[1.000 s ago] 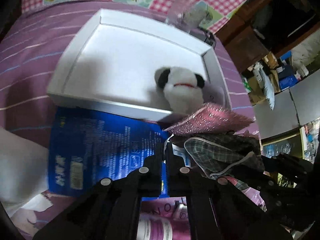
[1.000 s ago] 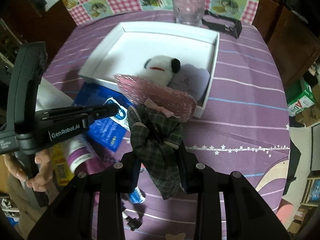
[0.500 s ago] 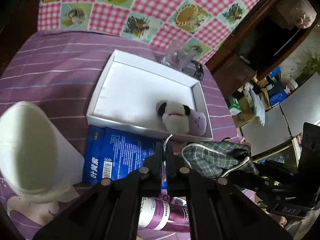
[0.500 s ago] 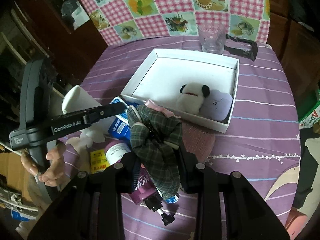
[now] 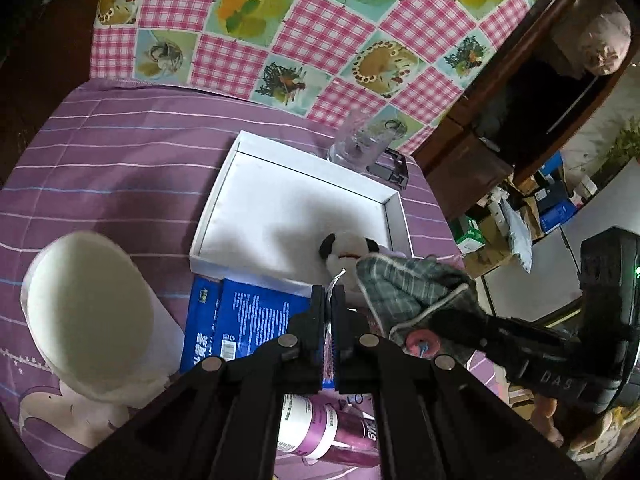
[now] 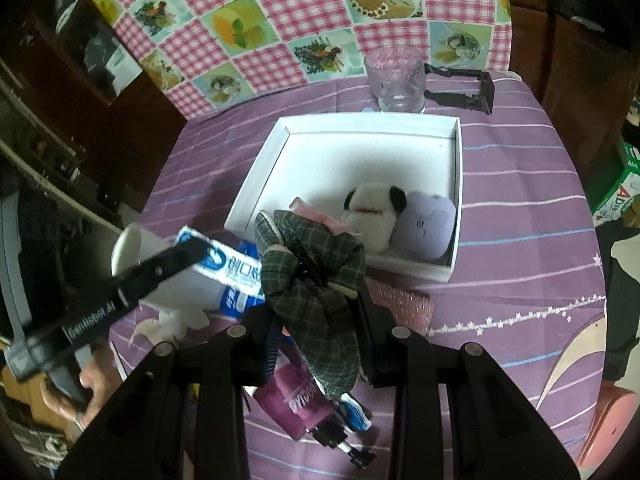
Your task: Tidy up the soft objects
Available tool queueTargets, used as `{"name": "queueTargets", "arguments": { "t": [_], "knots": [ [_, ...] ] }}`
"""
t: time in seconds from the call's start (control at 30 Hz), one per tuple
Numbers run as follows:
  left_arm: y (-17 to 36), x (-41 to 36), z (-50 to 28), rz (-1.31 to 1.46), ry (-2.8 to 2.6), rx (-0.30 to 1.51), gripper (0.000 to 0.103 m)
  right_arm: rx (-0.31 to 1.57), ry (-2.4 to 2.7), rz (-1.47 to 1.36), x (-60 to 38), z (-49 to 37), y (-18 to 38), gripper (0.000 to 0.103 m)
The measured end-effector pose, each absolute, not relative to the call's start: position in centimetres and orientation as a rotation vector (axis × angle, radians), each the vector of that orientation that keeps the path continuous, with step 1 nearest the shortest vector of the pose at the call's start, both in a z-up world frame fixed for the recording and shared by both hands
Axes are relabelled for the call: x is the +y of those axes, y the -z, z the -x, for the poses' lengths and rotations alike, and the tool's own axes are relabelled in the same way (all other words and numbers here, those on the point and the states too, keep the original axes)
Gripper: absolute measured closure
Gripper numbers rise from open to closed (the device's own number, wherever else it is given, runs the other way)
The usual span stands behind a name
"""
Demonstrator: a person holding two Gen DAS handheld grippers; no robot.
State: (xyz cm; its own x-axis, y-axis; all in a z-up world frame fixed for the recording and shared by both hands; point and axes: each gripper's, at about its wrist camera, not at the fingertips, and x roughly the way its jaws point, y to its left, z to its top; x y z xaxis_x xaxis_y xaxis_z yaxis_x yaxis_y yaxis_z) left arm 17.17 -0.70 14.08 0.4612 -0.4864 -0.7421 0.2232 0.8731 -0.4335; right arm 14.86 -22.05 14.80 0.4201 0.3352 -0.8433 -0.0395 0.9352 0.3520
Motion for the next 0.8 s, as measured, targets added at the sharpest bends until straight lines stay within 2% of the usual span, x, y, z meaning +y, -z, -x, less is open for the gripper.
{"name": "queueTargets", "arguments": {
  "t": [0.23,0.43,0.6,0.8],
  "knots": [
    [-17.2,-1.3,-19.1,0.279,0.426,0.94,0.102,1.064,-0.181,-0.396,-23.3,-18.1,-16.7,0.069],
    [-18.4,-1.8,-21.9,0.4,0.478,0.864,0.102,0.957,-0.099,-0.563,-25.2,-20.8,-18.3,0.069],
    [-15.6,-2.9,-23.8,0.403,0.46,0.892,0.102,0.879,-0.029,-0.603,-26.5,-22.0,-16.5,0.069],
    [-11.6,-4.0,-25.9,0.382,0.386,0.989,0.102,0.934,0.012,-0.567,-27.6,-24.0,-14.1,0.069]
  ]
}}
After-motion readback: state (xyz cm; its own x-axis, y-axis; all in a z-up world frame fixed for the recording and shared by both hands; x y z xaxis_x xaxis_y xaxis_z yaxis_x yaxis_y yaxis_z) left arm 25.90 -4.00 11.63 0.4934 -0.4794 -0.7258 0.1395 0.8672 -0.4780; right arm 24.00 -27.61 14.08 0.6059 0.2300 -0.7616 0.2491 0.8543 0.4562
